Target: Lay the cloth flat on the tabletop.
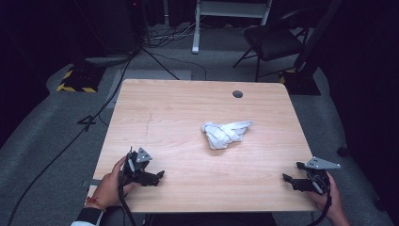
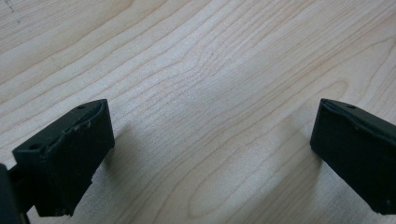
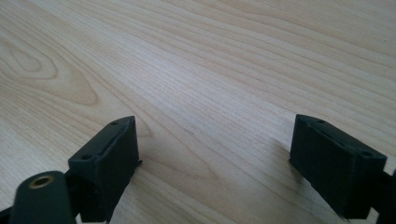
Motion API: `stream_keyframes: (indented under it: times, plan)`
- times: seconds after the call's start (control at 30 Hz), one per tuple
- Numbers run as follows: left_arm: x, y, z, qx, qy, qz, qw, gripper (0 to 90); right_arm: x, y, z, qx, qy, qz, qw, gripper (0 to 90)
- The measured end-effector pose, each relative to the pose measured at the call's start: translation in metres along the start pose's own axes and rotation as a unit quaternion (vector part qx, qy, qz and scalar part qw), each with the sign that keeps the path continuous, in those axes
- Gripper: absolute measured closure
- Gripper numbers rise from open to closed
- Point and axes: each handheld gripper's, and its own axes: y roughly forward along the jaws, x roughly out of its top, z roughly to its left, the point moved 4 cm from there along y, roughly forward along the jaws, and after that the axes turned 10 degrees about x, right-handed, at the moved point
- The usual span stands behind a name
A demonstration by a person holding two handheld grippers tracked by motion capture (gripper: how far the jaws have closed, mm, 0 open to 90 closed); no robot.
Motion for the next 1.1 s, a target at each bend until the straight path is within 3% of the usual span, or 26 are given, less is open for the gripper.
stream_keyframes:
  times: [0.27,0.37,0.5,0.63,0.73,0.77,0.83,0.87,0.97,1.1]
  plan:
    - [0.001,0.001,0.001,0.0,0.005,-0.003,1.0,0.0,0.0,0.0,0.0,-0.002,0.003,0.0,1.0,14.8]
    - [0.003,0.002,-0.001,0.007,-0.006,-0.002,1.0,0.0,0.001,0.001,-0.001,-0.005,0.004,0.001,1.0,14.0]
    - [0.008,0.007,-0.004,0.0,0.0,-0.002,1.0,0.0,0.001,0.001,0.0,-0.008,0.005,0.002,1.0,14.1]
    - [0.012,0.009,-0.007,0.009,-0.007,0.0,0.9999,0.0,0.007,0.005,0.0,-0.015,-0.014,0.017,0.9997,10.9]
    - [0.014,0.011,-0.009,-0.004,0.007,-0.004,1.0,0.3,0.013,0.007,0.003,-0.019,-0.032,0.033,0.9988,12.2]
    - [0.016,0.012,-0.011,-0.017,0.024,-0.007,0.9995,0.3,0.021,0.008,0.005,-0.006,-0.044,0.055,0.9975,21.2]
    - [0.02,0.015,-0.016,-0.031,0.045,-0.009,0.9985,0.3,0.029,0.007,0.004,0.014,-0.051,0.019,0.9984,31.8]
    - [0.021,0.016,-0.018,-0.034,0.045,-0.009,0.9984,0.3,0.033,0.007,0.003,0.016,-0.053,0.012,0.9984,31.3]
    - [0.025,0.018,-0.021,-0.043,0.058,-0.01,0.9974,0.3,0.046,0.011,0.001,0.016,-0.053,0.004,0.9985,31.4]
    - [0.034,0.025,-0.028,-0.06,0.074,-0.014,0.9954,0.2,0.064,0.023,0.0,0.02,-0.073,0.01,0.9971,33.1]
